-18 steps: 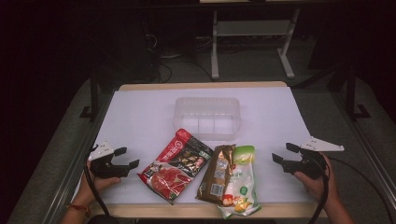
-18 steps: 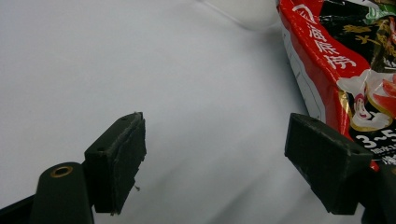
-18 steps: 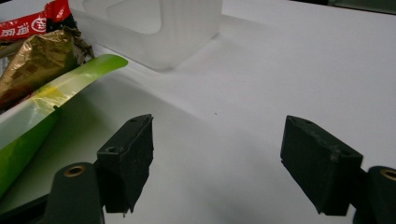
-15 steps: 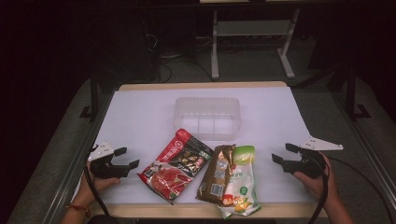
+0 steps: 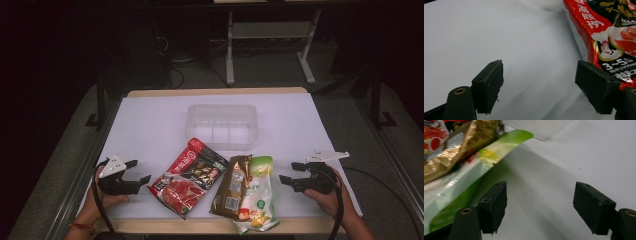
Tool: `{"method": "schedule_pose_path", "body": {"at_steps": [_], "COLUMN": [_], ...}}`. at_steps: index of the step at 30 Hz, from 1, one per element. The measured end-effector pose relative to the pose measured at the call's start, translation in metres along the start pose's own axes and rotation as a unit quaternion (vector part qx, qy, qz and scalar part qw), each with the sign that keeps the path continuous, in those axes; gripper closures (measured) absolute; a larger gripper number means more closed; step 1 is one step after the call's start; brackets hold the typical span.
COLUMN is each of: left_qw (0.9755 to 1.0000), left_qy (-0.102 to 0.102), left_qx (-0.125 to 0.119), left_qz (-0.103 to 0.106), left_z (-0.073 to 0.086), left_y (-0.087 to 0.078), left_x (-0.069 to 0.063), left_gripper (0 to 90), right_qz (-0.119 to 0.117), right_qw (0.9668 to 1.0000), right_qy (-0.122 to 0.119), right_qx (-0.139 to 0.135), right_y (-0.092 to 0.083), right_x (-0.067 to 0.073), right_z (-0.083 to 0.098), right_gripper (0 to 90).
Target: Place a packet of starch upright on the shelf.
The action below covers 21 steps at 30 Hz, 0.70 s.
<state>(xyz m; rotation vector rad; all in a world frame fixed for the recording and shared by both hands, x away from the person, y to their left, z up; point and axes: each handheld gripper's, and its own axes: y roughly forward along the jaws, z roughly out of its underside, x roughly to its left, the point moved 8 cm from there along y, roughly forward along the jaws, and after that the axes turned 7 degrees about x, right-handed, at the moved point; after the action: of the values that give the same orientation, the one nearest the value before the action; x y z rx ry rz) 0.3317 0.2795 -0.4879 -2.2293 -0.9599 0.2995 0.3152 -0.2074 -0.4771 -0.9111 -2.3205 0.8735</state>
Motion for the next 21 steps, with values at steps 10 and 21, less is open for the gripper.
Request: {"method": "schedule_pose_path", "body": {"at_steps": [10, 21], "left_qw": [0.9999, 0.9998], "left_qy": [0.013, 0.017], "left_qx": [0.001, 0.003], "left_qz": [0.000, 0.000], "left_z": [-0.002, -0.002], "left_y": [0.000, 0.001], "left_x": [-0.004, -0.007], "left_gripper": [21.7, 21.7], "right_qz": [-0.059, -0.077], "right_qw": [0.9980, 0.9969], "right_qy": [-0.004, 0.006], "right_qx": [0.022, 0.015], "right_y": [0.008, -0.001], "right_x": [0.029, 0.042], "right_z": [-0.004, -0.012], "right_gripper": [25.8, 25.7]}}
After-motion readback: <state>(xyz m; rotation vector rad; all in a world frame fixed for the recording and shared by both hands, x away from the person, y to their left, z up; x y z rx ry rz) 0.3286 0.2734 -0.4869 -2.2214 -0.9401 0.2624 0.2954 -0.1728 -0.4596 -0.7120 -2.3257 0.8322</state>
